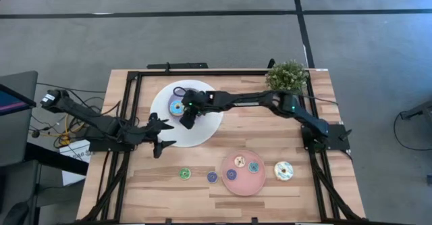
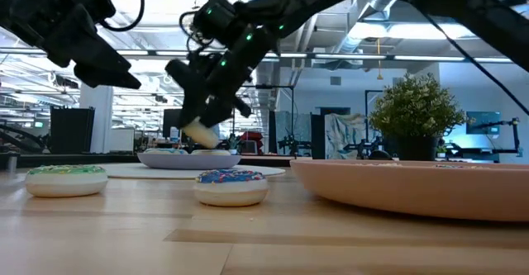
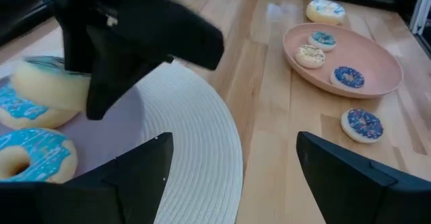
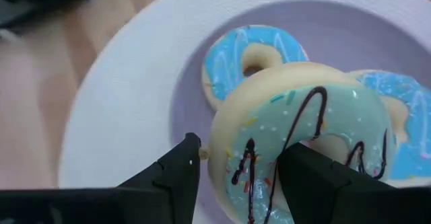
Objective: Pick & Place donuts
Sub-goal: Put the big light green donut on the purple plate
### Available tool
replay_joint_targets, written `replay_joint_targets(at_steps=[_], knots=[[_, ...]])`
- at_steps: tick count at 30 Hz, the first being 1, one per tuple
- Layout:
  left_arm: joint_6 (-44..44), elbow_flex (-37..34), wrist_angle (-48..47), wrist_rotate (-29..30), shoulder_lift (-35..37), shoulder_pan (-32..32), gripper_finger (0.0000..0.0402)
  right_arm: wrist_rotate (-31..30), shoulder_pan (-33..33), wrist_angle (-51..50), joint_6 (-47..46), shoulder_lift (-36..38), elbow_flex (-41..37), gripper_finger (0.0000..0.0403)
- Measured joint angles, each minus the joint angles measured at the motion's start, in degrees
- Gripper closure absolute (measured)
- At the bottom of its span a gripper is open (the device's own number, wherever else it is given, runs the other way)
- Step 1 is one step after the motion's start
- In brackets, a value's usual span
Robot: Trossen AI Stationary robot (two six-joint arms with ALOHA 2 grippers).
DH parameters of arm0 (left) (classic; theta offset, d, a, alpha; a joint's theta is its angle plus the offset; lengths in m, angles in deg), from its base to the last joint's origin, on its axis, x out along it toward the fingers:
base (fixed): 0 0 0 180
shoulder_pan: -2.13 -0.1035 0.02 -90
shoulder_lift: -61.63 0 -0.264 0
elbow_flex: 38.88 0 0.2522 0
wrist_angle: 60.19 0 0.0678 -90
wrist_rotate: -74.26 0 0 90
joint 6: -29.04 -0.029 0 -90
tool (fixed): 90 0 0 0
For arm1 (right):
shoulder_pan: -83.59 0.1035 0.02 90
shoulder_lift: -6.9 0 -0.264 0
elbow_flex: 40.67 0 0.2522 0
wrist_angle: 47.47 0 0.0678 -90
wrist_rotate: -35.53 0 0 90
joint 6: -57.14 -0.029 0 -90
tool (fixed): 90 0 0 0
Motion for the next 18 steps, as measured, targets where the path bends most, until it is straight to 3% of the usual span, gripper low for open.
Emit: replay_joint_targets(at_steps=[5, 18], knots=[[0.5, 0.0, -2.7, 2.4, 1.8, 1.4, 0.0093, 0.9, 0.5, -4.8, -1.4, -4.1, 4.5, 0.0230], [0.9, 0.0, -3.0, 2.7, 1.9, 1.7, 0.0093, 0.9, 0.7, -7.8, -0.8, -5.0, 5.0, 0.0230]])
